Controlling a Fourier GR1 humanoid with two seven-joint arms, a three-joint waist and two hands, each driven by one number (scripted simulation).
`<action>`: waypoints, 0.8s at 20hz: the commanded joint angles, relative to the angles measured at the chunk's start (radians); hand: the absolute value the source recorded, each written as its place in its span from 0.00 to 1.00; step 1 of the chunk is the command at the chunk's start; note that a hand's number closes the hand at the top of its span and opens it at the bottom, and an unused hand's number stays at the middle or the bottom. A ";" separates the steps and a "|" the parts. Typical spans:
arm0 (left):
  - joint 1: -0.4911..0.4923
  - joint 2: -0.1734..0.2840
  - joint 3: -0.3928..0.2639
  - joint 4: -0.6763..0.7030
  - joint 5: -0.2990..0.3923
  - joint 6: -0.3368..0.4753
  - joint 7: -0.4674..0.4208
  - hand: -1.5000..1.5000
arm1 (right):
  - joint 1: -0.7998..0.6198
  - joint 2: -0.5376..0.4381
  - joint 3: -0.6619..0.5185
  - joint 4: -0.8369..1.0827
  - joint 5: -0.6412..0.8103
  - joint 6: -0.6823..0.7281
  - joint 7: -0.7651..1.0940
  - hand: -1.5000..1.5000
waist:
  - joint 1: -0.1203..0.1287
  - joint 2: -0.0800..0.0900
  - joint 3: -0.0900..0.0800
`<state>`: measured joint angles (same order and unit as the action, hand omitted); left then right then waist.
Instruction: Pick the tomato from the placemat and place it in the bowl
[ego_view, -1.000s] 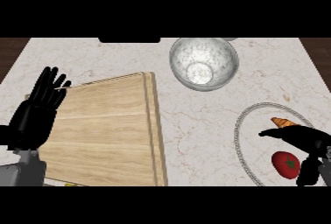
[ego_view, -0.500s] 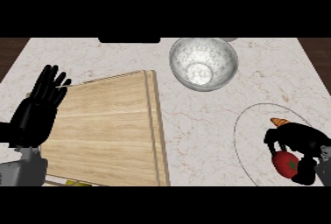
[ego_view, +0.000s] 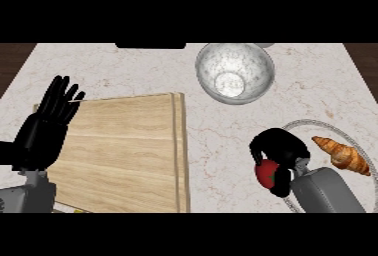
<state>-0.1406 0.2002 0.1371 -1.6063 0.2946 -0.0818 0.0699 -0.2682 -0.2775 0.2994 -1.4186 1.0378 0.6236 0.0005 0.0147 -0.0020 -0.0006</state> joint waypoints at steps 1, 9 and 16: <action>-0.027 0.012 0.004 -0.007 0.020 -0.014 0.020 0.50 | -0.114 0.264 0.053 -0.016 0.027 -0.058 0.282 1.00 | 0.029 0.002 0.000; 0.022 0.008 0.004 -0.011 0.009 -0.019 0.009 0.50 | -0.282 0.275 0.222 -0.098 -0.080 -0.274 0.716 1.00 | 0.015 -0.002 0.000; 0.014 0.010 0.027 0.051 0.016 -0.042 -0.037 0.50 | -0.537 0.277 0.176 -0.171 -0.047 -0.257 1.014 1.00 | 0.000 0.000 -0.001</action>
<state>-0.1394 0.2035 0.1457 -1.6005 0.2989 -0.0944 0.0710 -0.6713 -0.0061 0.5052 -1.5638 0.9949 0.3618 0.8657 0.0184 -0.0037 0.0003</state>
